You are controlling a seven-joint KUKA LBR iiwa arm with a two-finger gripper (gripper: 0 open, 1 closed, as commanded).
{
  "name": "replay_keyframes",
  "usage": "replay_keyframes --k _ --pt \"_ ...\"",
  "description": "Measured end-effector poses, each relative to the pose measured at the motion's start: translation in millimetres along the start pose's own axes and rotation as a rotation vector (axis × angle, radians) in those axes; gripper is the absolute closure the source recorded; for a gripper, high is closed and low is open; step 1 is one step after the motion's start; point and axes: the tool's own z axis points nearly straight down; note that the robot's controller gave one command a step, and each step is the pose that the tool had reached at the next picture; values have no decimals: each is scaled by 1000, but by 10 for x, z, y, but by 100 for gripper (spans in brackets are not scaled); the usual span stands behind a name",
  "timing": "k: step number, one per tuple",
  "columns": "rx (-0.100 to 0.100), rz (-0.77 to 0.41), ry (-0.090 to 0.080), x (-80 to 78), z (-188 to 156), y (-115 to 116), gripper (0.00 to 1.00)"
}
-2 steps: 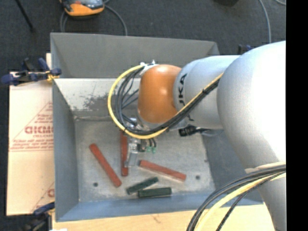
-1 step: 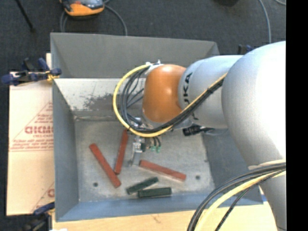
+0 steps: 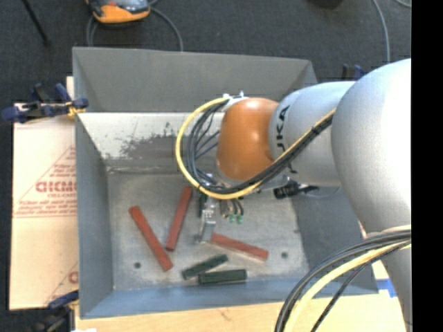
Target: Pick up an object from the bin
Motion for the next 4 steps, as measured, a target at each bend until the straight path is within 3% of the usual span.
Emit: replay_keyframes --k 1,2,3,4 --pt "4 -87 1 -43 58 35 0" --pt "2 -97 3 -53 67 114 0" --pt "0 -242 11 34 -313 91 0" --pt "-3 -287 -10 290 -400 -228 0"
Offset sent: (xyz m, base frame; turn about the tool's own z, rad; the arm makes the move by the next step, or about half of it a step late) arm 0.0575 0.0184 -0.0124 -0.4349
